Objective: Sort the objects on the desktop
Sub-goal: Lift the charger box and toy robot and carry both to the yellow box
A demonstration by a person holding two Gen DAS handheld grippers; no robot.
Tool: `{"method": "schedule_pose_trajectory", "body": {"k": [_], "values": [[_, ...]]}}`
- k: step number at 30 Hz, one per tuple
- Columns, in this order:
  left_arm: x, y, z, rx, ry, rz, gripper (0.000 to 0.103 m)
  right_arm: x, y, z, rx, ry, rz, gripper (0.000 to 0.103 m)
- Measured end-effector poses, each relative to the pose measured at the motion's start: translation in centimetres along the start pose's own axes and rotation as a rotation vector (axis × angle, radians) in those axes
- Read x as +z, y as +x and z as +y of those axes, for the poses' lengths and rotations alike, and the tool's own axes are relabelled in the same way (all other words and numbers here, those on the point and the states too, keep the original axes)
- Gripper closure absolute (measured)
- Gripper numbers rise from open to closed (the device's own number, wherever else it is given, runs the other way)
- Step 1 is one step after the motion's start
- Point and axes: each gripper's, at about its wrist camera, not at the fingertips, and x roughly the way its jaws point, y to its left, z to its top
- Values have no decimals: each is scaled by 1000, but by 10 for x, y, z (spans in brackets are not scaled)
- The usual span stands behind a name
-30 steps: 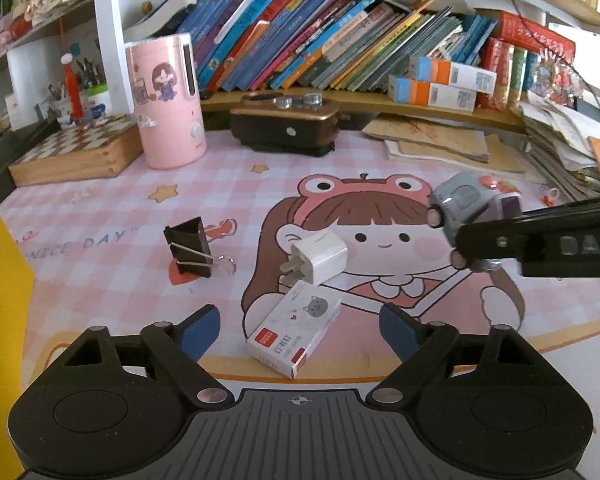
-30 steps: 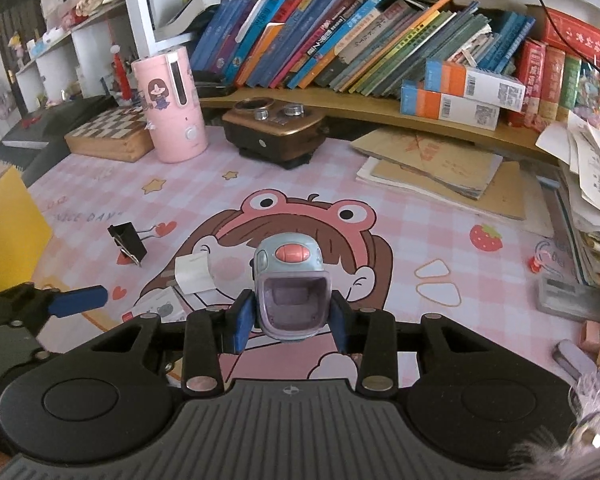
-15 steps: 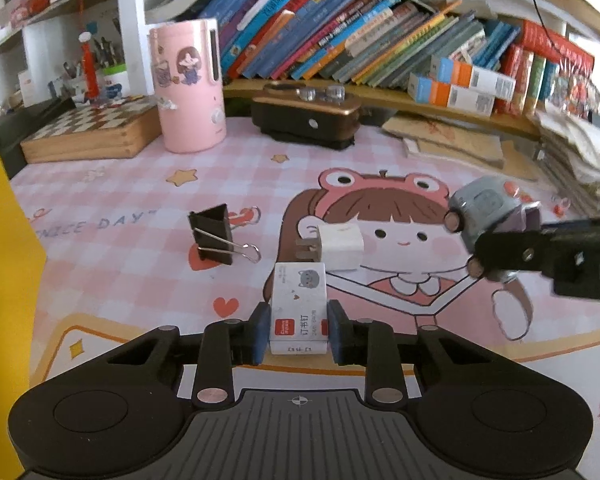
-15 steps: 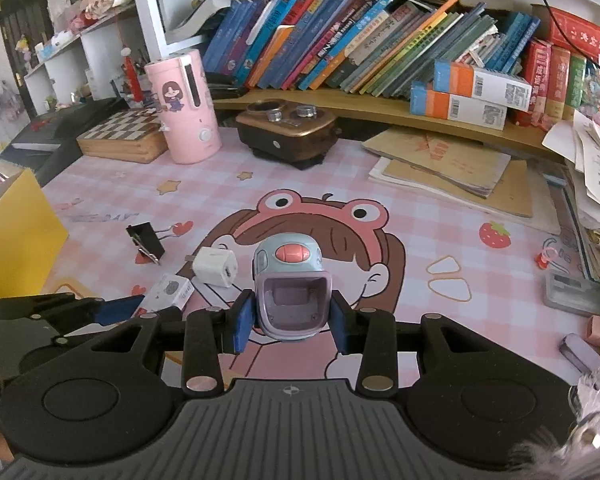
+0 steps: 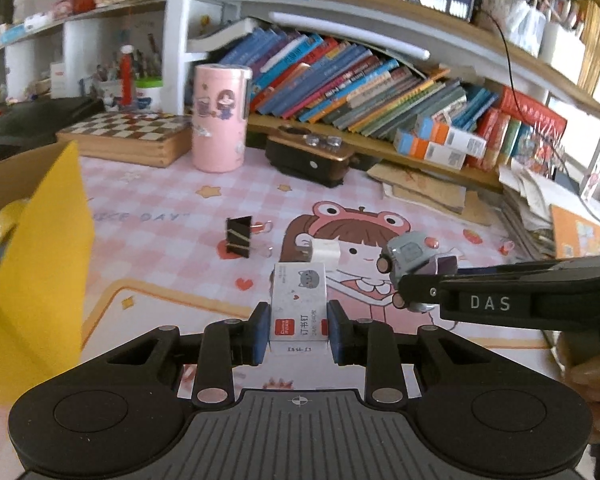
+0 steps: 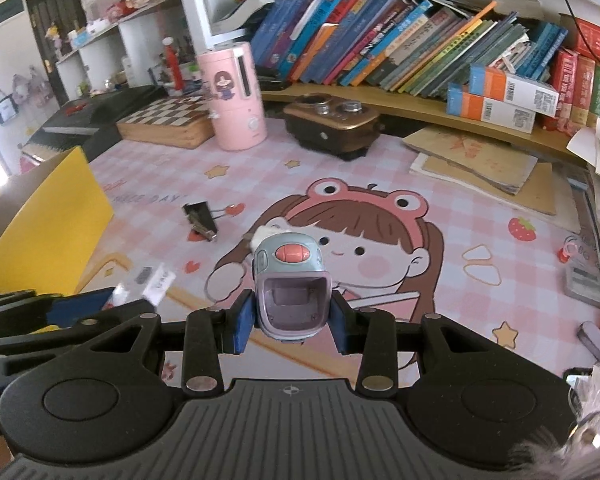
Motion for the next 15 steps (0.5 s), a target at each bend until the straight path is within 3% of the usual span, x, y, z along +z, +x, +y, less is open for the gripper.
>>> {"method": "schedule_pose_trajectory", "body": {"k": [15], "values": [[-25, -77, 39, 43, -103, -48, 75, -26, -36, 58, 98, -49, 48, 67]]}}
